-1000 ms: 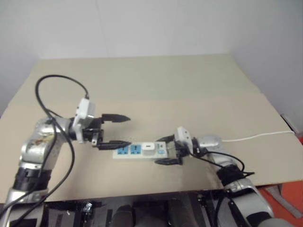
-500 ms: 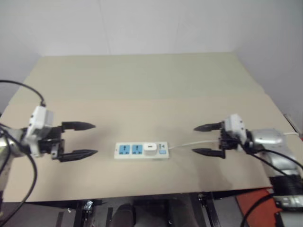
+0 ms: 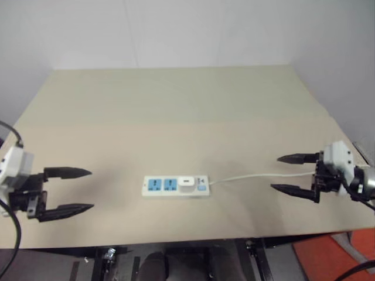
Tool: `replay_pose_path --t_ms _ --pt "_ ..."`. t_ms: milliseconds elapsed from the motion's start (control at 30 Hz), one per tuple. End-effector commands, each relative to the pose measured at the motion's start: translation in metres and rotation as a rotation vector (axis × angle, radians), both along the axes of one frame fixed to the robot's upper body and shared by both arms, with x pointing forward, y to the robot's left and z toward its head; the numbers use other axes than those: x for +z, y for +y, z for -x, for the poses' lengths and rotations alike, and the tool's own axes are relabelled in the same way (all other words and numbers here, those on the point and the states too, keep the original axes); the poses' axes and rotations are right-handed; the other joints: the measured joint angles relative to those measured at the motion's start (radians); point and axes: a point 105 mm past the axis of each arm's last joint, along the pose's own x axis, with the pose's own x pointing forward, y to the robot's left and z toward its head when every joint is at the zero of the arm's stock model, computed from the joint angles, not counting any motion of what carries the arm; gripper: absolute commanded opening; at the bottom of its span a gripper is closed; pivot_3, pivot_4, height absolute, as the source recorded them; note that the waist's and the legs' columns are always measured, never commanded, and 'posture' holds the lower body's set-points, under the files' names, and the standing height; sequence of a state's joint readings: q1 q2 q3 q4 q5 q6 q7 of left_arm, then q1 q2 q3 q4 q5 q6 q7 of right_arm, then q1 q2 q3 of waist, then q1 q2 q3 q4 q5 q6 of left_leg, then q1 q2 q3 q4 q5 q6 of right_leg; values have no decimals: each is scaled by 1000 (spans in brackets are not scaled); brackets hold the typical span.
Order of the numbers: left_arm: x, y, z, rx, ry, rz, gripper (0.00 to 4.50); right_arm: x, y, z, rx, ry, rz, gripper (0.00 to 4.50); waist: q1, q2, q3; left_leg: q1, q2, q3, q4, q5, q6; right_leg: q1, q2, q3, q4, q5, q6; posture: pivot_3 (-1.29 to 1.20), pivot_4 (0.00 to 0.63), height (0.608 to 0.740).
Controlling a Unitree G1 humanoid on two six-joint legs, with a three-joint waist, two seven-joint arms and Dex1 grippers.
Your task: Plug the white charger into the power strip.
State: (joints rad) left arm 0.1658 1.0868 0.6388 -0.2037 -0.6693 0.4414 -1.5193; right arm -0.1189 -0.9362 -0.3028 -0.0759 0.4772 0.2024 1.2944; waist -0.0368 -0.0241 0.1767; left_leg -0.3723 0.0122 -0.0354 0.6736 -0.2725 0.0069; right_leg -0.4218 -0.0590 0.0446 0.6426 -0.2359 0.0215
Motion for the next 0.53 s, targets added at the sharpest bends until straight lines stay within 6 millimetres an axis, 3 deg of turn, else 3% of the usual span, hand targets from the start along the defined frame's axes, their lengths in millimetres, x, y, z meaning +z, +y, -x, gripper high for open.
replay_pose_path --t_ms 33,533 --pt "9 -6 0 -27 -30 -15 4500 12 1 2 -7 -42 13 4483 0 0 0 0 0 0 0 0 0 0 0 0 0 0 0 0 150 740" --pt "8 -13 -3 -46 -23 -11 4500 11 7 4 5 -22 6 4483 0 0 0 0 0 1 0 0 0 0 0 1 0 0 0 0 150 740"
